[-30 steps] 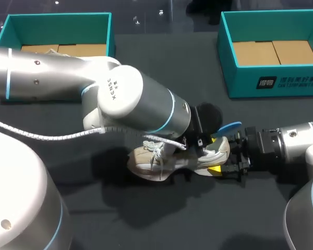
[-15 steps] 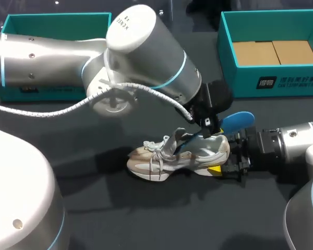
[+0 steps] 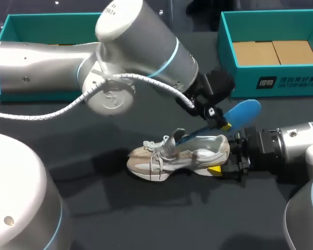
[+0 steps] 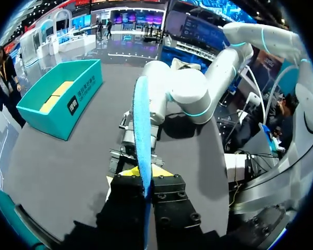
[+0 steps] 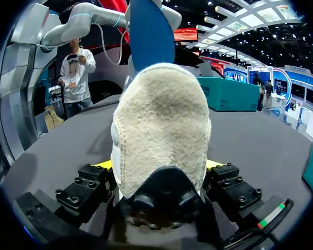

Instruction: Take the shoe out of the shoebox, open the shoe tongue, remove and reinsert the insole, then place the shoe into the shoebox

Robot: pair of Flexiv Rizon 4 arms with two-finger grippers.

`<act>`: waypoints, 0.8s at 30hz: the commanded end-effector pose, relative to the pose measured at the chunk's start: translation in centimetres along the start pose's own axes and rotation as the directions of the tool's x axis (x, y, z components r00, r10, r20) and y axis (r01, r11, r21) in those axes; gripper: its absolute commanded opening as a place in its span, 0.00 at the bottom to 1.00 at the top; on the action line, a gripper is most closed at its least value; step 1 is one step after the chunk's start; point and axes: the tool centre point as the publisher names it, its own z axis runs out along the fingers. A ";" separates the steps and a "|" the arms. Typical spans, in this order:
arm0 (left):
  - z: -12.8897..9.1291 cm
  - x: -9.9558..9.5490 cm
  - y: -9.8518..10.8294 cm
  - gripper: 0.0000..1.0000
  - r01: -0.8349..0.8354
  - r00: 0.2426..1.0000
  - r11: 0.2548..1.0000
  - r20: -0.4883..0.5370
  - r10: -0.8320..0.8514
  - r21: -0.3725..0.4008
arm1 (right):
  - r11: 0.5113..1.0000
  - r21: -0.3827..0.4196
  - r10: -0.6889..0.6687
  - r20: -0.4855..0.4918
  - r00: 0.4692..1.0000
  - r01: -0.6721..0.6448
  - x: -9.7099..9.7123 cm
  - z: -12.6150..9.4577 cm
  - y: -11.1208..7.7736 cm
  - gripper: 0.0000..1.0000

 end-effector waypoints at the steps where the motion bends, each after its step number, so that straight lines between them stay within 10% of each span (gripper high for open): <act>1: -4.0 0.9 -0.2 0.00 0.066 0.996 0.991 -0.062 -0.059 0.118 | 1.000 0.003 0.001 0.001 1.000 -0.001 0.0 -0.1 0.0 0.00; 8: -9.4 3.5 -3.0 0.00 0.206 0.974 0.923 -0.154 -0.163 0.326 | 1.000 0.003 0.001 0.001 1.000 -0.001 0.0 -0.1 0.0 0.00; 24: -9.4 3.5 -3.0 0.00 0.206 0.974 0.923 -0.154 -0.163 0.326 | 1.000 0.003 0.001 0.001 1.000 -0.001 0.0 -0.1 0.0 0.00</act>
